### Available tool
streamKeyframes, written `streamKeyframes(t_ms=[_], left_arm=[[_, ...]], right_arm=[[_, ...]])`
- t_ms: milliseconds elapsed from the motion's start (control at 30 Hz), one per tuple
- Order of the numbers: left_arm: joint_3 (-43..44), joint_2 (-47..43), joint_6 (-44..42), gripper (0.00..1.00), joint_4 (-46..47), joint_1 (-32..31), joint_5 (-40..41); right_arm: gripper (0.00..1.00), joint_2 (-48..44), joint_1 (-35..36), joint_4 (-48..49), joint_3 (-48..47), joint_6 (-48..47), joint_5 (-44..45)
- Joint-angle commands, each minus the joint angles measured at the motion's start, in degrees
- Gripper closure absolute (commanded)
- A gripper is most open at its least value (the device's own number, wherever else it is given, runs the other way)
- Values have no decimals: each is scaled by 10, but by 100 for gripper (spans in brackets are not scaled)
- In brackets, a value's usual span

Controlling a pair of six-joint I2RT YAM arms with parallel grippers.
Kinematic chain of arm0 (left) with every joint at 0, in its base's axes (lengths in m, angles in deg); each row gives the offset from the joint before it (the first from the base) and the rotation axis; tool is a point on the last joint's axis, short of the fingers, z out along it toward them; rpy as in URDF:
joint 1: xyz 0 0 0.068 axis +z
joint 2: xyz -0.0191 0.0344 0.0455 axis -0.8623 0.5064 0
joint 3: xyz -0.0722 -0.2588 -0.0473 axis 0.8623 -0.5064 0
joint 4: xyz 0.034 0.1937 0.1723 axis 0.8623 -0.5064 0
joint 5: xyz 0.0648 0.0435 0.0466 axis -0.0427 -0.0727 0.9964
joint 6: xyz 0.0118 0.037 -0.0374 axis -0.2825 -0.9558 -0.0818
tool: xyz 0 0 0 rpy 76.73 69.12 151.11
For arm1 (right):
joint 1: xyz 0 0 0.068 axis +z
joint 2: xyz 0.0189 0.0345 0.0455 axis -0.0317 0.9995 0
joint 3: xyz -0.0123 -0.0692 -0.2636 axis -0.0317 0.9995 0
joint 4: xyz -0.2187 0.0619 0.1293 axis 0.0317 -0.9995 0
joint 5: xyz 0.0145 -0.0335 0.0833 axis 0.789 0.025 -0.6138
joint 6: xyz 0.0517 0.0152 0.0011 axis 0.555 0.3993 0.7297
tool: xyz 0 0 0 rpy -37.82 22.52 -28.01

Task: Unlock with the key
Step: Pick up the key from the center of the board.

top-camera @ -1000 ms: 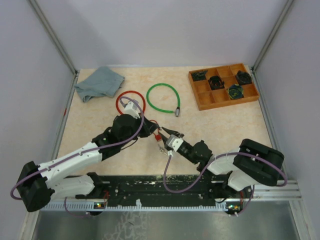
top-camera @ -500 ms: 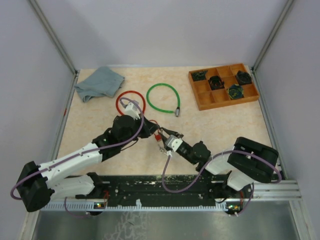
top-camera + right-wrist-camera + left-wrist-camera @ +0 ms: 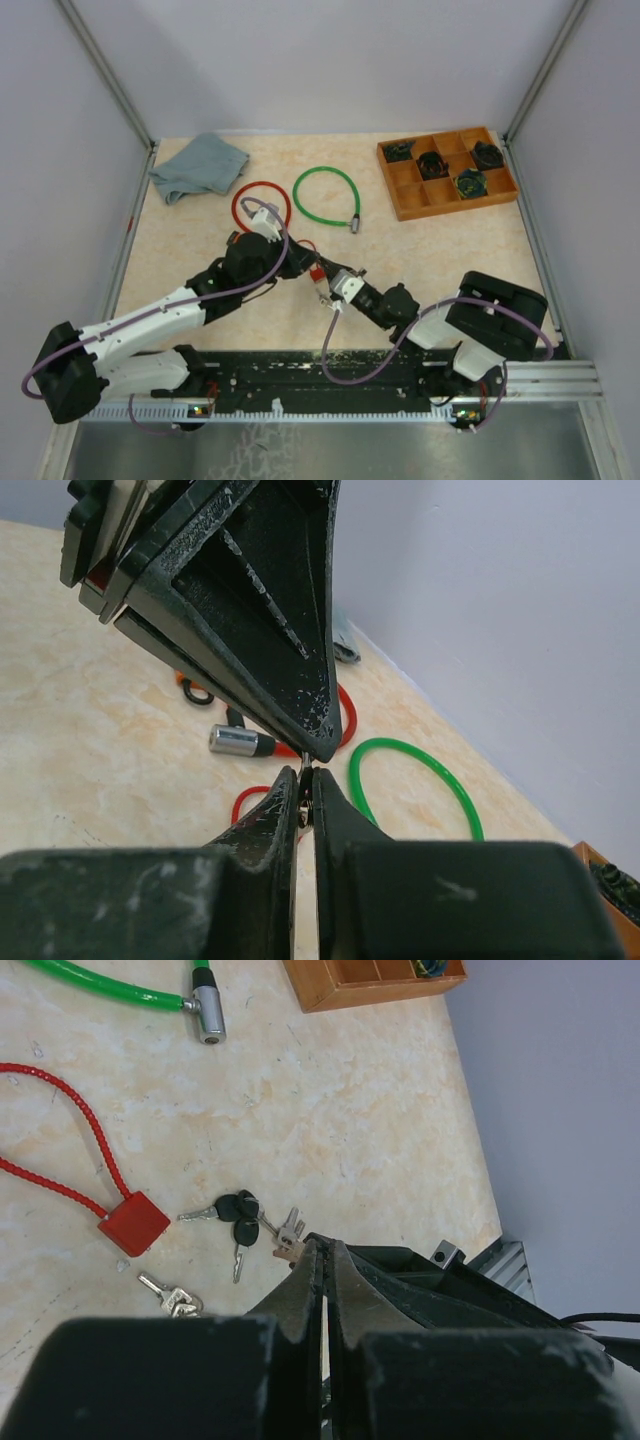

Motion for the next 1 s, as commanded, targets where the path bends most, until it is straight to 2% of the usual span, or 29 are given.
streamKeyframes(t_ms=[0, 67, 167, 300, 367, 500, 633, 767, 867, 967], left_arm=[[-5, -6, 2, 99, 30, -5, -22], [-6, -13, -5, 94, 26, -6, -13], [-10, -31, -19, 77, 18, -5, 14], [-33, -68, -48, 66, 26, -5, 51], [-43, -90, -68, 59, 28, -4, 62], [-71, -138, -117, 47, 52, -3, 63], [-99, -165, -150, 43, 85, 5, 59], [-115, -168, -173, 44, 129, 24, -22], [-142, -172, -180, 45, 202, 37, -93], [-163, -170, -176, 45, 258, 53, -155]], right_arm=[[100, 5, 8, 44, -9, 17, 2], [100, -1, 8, 39, -8, 24, -3], [100, -18, 8, 18, -4, 40, -11], [100, -56, 7, -48, -7, 67, -23], [100, -80, 7, -97, -14, 85, -32], [100, -135, -21, -259, -44, 152, -73], [100, -189, -62, -339, -57, 233, -167], [100, -224, -102, -367, -65, 303, -264], [100, -232, -142, -349, -69, 377, -346], [100, -228, -172, -287, -62, 452, -414]])
